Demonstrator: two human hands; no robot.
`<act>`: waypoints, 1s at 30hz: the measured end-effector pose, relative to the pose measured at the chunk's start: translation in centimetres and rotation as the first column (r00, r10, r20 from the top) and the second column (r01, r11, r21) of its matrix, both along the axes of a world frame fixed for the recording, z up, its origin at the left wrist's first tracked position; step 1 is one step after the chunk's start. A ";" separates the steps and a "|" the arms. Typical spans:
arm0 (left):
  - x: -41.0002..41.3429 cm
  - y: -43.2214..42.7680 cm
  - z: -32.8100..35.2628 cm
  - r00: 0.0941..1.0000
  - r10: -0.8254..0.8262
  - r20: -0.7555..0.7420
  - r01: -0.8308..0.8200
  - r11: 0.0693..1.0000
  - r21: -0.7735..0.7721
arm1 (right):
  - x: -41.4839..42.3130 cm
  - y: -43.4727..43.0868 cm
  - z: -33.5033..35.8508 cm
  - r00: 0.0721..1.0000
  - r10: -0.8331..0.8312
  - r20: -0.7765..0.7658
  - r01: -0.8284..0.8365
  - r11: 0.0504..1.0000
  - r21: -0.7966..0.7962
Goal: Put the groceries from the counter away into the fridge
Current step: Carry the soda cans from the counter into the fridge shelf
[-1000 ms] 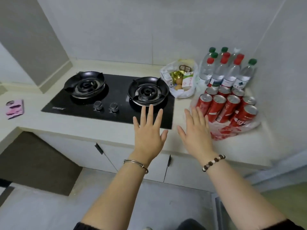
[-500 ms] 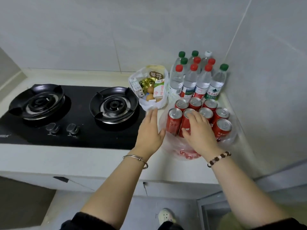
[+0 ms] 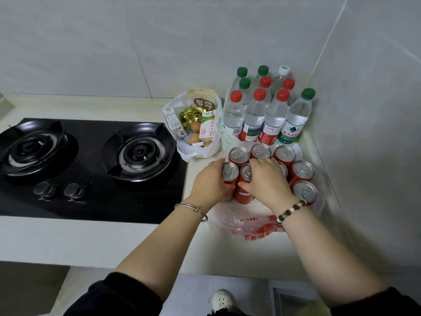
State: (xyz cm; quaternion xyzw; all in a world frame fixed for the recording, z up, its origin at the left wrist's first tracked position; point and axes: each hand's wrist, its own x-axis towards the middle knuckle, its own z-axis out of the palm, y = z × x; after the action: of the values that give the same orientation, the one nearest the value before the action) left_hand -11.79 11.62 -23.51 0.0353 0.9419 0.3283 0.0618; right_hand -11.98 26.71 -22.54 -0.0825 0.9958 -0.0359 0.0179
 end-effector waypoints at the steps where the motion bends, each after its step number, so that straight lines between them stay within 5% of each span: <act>1: -0.1 0.1 0.0 1.000 -0.004 0.005 0.004 1.000 -0.007 | -0.1 0.0 -0.1 1.000 0.009 0.020 -0.009 1.000 0.023; 12: 0.6 -0.6 1.4 1.000 0.019 -0.018 -0.020 1.000 -0.017 | 0.9 0.0 1.0 0.998 0.055 -0.030 -0.054 0.998 0.030; 17: 1.8 -2.0 2.7 0.999 0.032 -0.017 -0.029 0.989 0.145 | 2.6 0.0 2.5 1.000 -0.002 0.028 0.009 0.960 -0.280; 21: 3.0 -3.2 3.8 0.996 0.084 -0.041 -0.065 0.939 0.339 | 3.5 -0.3 3.8 0.998 -0.016 0.063 0.049 0.819 -0.571; 30: 5.6 -7.4 7.2 0.956 0.257 -0.140 -0.143 0.828 0.543 | 3.2 -4.3 8.1 0.995 0.098 -0.016 -0.077 0.666 -0.742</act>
State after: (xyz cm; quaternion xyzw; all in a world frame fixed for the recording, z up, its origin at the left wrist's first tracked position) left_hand -6.15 4.24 -16.29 -0.0146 0.8153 0.5728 -0.0834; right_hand -8.78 22.43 -14.40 -0.1298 0.8901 -0.4368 -0.0026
